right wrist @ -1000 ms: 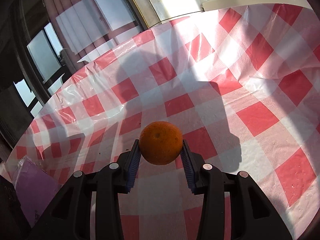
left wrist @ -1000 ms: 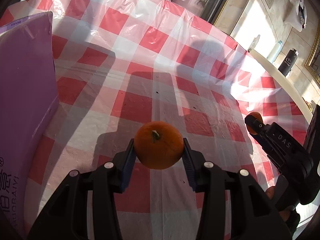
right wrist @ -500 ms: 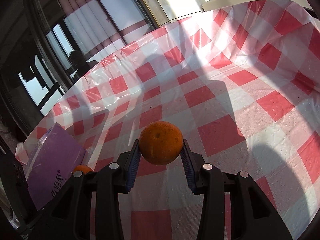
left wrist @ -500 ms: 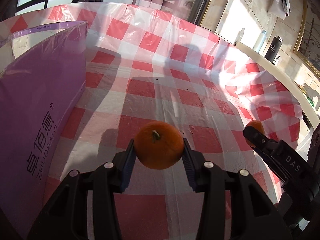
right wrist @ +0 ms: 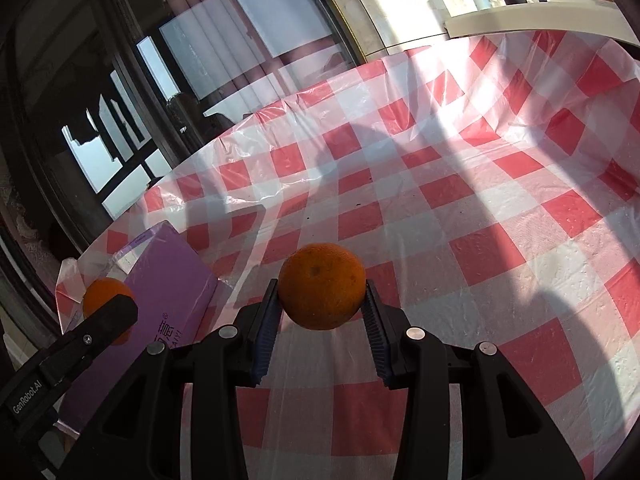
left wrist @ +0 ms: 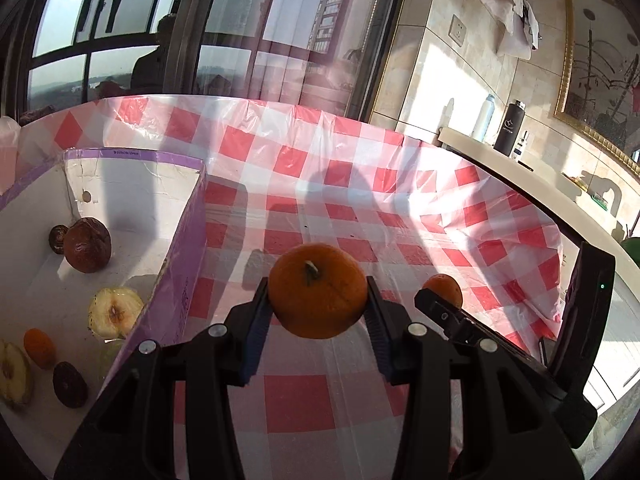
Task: Organize fruits
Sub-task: 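Carry both mandarins over the white box with both tools, then open the right tool to drop its mandarin while the left tool drops the other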
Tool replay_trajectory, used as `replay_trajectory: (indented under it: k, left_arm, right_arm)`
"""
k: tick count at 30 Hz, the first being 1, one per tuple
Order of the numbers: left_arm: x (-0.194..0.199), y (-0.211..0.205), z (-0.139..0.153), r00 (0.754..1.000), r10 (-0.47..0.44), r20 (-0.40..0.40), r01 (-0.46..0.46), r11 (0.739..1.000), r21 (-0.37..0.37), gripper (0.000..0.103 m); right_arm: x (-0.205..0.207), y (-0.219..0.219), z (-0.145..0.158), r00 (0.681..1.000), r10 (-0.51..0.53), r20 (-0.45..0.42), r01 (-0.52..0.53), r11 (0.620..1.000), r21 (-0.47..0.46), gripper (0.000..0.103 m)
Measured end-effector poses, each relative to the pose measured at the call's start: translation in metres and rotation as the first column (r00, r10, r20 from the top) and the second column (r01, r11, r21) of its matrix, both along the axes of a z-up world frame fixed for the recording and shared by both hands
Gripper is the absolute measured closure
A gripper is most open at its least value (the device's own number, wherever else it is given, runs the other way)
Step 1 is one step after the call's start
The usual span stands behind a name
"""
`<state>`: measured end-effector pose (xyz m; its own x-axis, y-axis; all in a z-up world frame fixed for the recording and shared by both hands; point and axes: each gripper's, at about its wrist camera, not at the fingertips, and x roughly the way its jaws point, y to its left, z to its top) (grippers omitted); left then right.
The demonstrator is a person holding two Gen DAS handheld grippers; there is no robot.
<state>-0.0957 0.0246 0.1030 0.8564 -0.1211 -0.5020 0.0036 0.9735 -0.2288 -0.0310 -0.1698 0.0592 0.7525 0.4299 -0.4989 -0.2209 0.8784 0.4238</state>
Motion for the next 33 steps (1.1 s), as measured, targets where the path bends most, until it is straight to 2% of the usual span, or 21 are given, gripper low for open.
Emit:
replay_trajectory:
  k: [5, 9, 12, 15, 19, 22, 24, 26, 27, 28, 29, 30, 32, 33]
  left_arm:
    - [-0.021, 0.050, 0.028, 0.993, 0.112, 0.029, -0.113, 0.993, 0.034, 0.058]
    - [-0.024, 0.102, 0.035, 0.975, 0.220, -0.028, -0.217, 0.973, 0.081, 0.058]
    - [-0.023, 0.146, 0.031, 0.953, 0.288, -0.097, -0.280, 0.956, 0.088, 0.058]
    - [-0.022, 0.181, 0.023, 0.928, 0.340, -0.152, -0.329, 0.940, 0.094, 0.058]
    - [-0.013, 0.212, 0.012, 0.899, 0.376, -0.226, -0.356, 0.926, 0.123, 0.058]
    - [-0.002, 0.230, 0.000, 0.870, 0.360, -0.337, -0.337, 0.933, 0.127, 0.058]
    - [0.002, 0.236, -0.006, 0.867, 0.322, -0.379, -0.314, 0.946, 0.086, 0.058]
    - [0.007, 0.232, -0.009, 0.864, 0.306, -0.401, -0.292, 0.952, 0.097, 0.057]
    - [0.009, 0.230, -0.009, 0.865, 0.301, -0.401, -0.280, 0.954, 0.110, 0.053]
    - [0.010, 0.228, -0.008, 0.869, 0.295, -0.396, -0.271, 0.956, 0.116, 0.043]
    - [0.009, 0.228, -0.007, 0.874, 0.288, -0.391, -0.265, 0.958, 0.113, 0.037]
    - [0.011, 0.227, -0.006, 0.876, 0.289, -0.387, -0.266, 0.957, 0.112, 0.024]
    - [0.011, 0.228, -0.006, 0.879, 0.289, -0.380, -0.266, 0.957, 0.114, 0.012]
    - [0.012, 0.227, -0.008, 0.881, 0.279, -0.382, -0.259, 0.960, 0.105, 0.011]
  right_arm:
    - [-0.019, 0.052, 0.038, 0.986, 0.138, 0.093, -0.135, 0.990, -0.043, 0.062]
    - [-0.031, 0.111, 0.058, 0.949, 0.285, 0.134, -0.272, 0.956, -0.106, 0.062]
    - [-0.038, 0.158, 0.069, 0.909, 0.391, 0.145, -0.366, 0.914, -0.177, 0.062]
    - [-0.038, 0.203, 0.069, 0.875, 0.475, 0.091, -0.438, 0.858, -0.268, 0.062]
    - [-0.030, 0.252, 0.058, 0.843, 0.538, -0.006, -0.494, 0.769, -0.406, 0.062]
    - [-0.015, 0.276, 0.047, 0.828, 0.550, -0.106, -0.529, 0.707, -0.469, 0.062]
    - [-0.003, 0.287, 0.038, 0.826, 0.539, -0.164, -0.540, 0.674, -0.504, 0.062]
    - [0.006, 0.295, 0.029, 0.830, 0.521, -0.196, -0.536, 0.651, -0.537, 0.060]
    - [0.007, 0.298, 0.027, 0.838, 0.510, -0.195, -0.523, 0.644, -0.558, 0.059]
    - [0.008, 0.300, 0.025, 0.841, 0.505, -0.192, -0.514, 0.636, -0.575, 0.059]
    - [0.010, 0.300, 0.025, 0.841, 0.506, -0.193, -0.515, 0.635, -0.576, 0.057]
    - [0.010, 0.300, 0.025, 0.838, 0.510, -0.195, -0.520, 0.638, -0.567, 0.050]
    - [0.010, 0.298, 0.027, 0.843, 0.505, -0.186, -0.513, 0.648, -0.563, 0.039]
    - [0.010, 0.297, 0.028, 0.843, 0.504, -0.188, -0.514, 0.651, -0.559, 0.037]
